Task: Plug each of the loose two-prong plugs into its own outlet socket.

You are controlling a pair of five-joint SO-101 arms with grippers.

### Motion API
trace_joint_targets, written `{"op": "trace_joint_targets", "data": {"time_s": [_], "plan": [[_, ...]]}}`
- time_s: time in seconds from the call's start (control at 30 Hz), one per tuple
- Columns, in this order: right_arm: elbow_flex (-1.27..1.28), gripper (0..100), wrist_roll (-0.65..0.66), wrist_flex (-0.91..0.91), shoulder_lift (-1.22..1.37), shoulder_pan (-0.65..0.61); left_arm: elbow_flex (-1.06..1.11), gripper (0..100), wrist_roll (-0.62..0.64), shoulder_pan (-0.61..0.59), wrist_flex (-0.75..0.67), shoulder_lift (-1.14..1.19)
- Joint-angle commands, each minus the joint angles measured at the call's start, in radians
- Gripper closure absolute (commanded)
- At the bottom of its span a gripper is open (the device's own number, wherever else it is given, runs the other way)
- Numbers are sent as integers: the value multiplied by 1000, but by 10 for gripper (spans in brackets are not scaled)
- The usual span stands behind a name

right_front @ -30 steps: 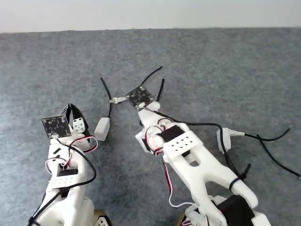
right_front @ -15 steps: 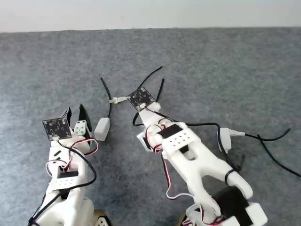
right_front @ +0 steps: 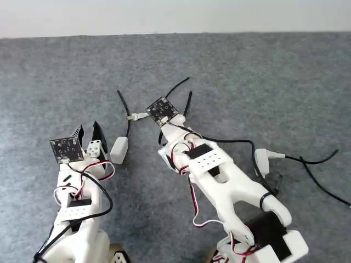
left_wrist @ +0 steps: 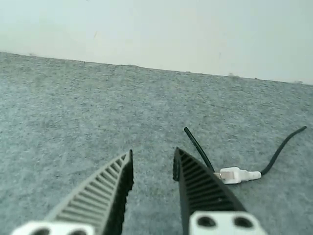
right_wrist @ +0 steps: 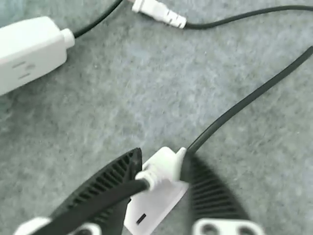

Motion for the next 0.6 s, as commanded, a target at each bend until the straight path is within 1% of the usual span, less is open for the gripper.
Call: {"op": "trace_joint_targets", "data": {"time_s": [0.0, 0.1, 0.23, 0.4, 0.57], "plan": [[-63, 995, -12, 22, -10, 48, -5, 870, 5, -2, -25, -20], [-81, 991, -43, 94, -50, 85, -5, 870, 5, -2, -25, -20], [-83, 991, -48, 173, -142, 154, -5, 870, 5, 0, -23, -20], [-83, 991, -46, 260, -252, 292, -5, 871, 5, 0, -23, -18], [-83, 991, -40, 315, -338, 466, -7, 872, 5, 0, -23, -17]]}}
